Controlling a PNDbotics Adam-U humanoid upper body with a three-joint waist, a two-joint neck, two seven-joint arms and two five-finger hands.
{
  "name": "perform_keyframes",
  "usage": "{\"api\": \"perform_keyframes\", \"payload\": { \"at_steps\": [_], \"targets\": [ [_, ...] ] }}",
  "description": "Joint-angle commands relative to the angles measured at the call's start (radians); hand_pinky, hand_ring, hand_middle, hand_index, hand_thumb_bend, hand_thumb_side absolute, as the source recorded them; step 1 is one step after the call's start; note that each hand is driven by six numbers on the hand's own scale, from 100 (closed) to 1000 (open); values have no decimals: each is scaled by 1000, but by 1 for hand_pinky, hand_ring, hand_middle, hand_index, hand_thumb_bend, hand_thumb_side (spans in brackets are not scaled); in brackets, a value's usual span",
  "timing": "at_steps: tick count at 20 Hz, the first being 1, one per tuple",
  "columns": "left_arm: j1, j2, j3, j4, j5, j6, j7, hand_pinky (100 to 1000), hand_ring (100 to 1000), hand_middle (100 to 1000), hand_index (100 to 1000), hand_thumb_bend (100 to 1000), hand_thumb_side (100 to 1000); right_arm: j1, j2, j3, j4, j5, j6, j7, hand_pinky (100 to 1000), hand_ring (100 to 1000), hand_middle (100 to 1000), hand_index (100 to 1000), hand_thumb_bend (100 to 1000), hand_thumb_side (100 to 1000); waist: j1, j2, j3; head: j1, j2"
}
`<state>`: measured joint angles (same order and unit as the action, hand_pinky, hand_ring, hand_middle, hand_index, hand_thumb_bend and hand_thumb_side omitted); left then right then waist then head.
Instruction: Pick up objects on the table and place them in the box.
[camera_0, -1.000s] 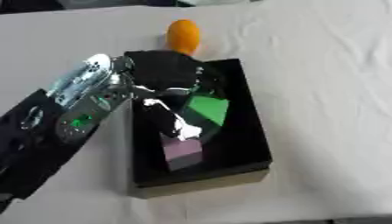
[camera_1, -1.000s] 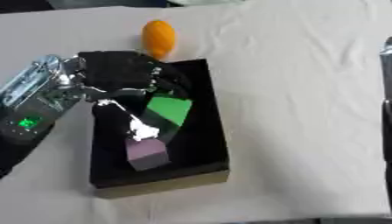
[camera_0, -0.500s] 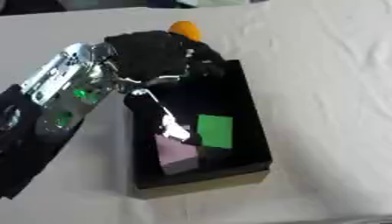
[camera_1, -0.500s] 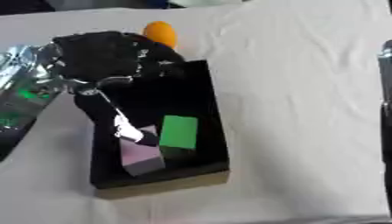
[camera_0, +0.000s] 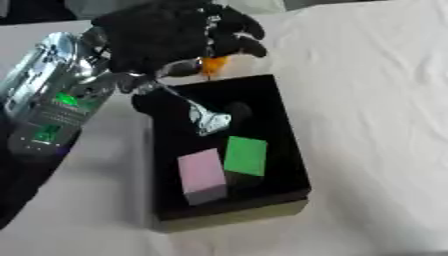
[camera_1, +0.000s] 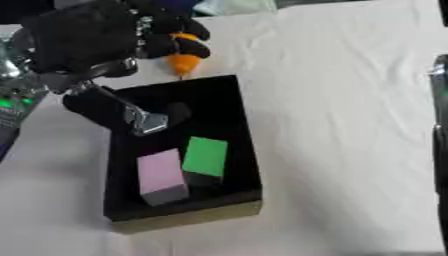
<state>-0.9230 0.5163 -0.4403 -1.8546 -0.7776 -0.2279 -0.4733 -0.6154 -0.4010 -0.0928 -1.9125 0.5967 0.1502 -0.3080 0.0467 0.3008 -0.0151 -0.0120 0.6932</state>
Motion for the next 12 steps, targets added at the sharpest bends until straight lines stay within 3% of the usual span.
{"api": "perform_keyframes", "payload": {
  "at_steps": [1,4,12],
  "targets": [
    [-40,40,48,26,41,24,0,785,884,872,900,186,830,-16,-12,-8,-22,-4,-1,2,840,662,629,823,100,952,-3,-19,-4,1,-11],
    [-89,50,72,134,56,23,-6,790,886,875,901,207,848,-23,-8,-5,-22,-3,-3,6,840,662,630,824,100,957,-2,-16,-12,6,-15],
    [-188,-2,116,426,-12,-51,35,791,885,876,896,204,879,-49,-7,-2,-21,5,-4,12,840,662,630,824,100,961,-1,5,-36,42,-17]
  ]
}}
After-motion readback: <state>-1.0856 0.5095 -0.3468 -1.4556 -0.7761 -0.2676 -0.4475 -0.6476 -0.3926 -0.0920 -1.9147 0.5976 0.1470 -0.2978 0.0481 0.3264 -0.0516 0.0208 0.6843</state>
